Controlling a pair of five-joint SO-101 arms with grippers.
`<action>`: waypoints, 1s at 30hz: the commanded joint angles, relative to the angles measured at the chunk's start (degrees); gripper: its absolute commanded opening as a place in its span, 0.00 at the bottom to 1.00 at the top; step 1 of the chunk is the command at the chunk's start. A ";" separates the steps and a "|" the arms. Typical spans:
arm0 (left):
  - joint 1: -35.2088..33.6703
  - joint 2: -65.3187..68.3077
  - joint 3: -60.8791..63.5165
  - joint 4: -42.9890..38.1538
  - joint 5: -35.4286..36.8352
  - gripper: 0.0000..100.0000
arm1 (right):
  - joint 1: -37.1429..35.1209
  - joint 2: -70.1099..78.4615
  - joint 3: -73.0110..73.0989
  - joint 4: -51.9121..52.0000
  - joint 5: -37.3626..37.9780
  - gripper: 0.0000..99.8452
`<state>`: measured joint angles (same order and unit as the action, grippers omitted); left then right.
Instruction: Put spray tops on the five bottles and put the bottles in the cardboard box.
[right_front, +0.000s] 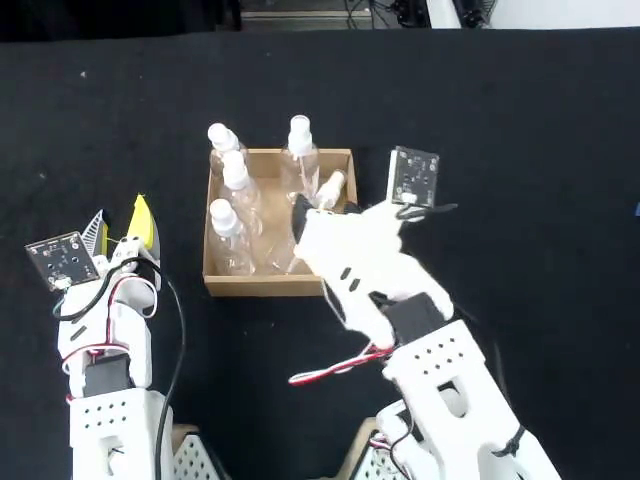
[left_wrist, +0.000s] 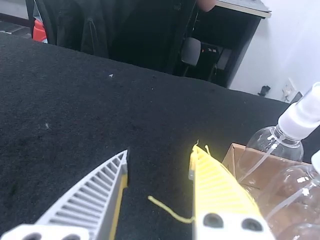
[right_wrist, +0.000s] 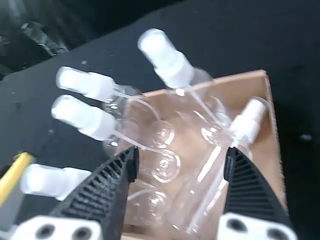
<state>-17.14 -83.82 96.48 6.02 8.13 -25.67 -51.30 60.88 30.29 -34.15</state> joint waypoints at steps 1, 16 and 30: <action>-0.40 -0.88 1.36 0.26 -0.35 0.19 | -1.76 12.35 -7.16 -1.05 -1.85 0.25; -0.48 -0.88 1.36 0.26 -0.44 0.19 | -2.73 31.96 -23.78 13.19 -12.22 0.25; -0.48 -0.88 1.36 0.26 -0.44 0.19 | -2.73 43.03 -29.58 12.75 -15.21 0.40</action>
<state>-17.14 -83.82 96.48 6.02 8.13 -27.43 -8.66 35.30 43.12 -48.75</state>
